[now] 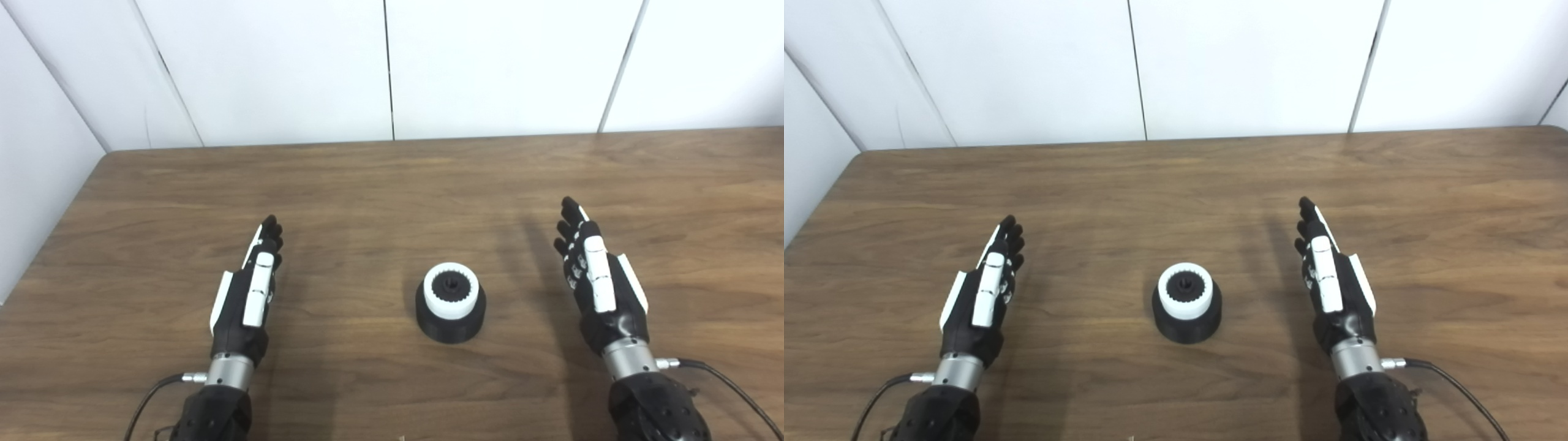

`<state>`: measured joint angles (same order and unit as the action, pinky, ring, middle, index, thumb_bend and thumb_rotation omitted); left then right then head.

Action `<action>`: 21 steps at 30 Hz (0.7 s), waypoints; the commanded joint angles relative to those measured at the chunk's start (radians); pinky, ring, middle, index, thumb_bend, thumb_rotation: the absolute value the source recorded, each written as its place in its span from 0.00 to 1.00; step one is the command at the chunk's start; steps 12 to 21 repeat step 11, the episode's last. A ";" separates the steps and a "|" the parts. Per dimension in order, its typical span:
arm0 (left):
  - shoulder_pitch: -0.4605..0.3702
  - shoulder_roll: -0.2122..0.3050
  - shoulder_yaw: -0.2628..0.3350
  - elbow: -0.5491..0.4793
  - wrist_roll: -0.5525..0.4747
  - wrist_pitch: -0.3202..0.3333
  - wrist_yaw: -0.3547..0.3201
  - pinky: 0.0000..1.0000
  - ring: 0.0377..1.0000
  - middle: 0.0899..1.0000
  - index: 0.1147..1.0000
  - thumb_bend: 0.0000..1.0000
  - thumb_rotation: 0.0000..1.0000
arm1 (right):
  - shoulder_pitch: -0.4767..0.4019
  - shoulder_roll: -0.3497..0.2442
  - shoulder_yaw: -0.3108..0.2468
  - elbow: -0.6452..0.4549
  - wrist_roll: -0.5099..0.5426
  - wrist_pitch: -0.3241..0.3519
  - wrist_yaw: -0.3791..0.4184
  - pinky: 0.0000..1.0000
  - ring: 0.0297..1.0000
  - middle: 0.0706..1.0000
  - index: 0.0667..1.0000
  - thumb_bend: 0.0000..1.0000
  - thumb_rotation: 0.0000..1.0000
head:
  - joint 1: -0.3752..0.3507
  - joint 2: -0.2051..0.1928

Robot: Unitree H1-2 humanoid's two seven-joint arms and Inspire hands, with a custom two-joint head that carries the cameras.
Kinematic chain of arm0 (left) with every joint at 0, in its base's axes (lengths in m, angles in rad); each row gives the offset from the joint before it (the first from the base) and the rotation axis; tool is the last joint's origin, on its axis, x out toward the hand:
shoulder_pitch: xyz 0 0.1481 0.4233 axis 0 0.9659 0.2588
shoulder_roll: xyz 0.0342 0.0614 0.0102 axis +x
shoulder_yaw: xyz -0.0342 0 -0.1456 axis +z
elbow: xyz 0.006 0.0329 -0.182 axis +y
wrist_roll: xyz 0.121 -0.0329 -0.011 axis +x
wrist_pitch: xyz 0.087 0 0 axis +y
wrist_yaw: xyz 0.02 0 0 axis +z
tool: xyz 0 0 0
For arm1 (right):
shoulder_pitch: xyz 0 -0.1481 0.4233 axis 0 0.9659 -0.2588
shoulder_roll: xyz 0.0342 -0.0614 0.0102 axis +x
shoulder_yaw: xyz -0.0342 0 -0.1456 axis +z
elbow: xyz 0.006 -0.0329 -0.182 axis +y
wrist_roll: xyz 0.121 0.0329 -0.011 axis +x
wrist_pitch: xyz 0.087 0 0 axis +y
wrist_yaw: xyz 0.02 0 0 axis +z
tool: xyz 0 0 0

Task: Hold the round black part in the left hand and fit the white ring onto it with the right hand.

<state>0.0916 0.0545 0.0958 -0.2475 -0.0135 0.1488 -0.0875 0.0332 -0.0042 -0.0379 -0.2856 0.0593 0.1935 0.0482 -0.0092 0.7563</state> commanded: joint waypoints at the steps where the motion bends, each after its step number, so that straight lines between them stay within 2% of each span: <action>1: -0.018 0.017 -0.003 -0.034 0.008 -0.026 0.009 1.00 1.00 1.00 1.00 0.52 0.91 | 0.011 0.004 0.001 -0.032 0.008 -0.041 -0.004 1.00 0.99 0.98 0.94 0.46 1.00 | -0.001 0.001; 7: -0.013 0.010 0.000 -0.040 -0.009 -0.019 0.017 1.00 1.00 1.00 1.00 0.49 0.90 | 0.015 0.000 0.001 -0.031 0.008 -0.045 -0.003 1.00 0.98 0.98 0.94 0.47 1.00 | 0.001 0.002; 21: -0.014 0.010 0.000 -0.038 -0.011 -0.020 0.020 1.00 1.00 1.00 1.00 0.51 0.89 | 0.017 0.005 -0.002 -0.034 0.015 -0.036 -0.006 1.00 0.98 0.98 0.94 0.48 1.00 | 0.001 0.002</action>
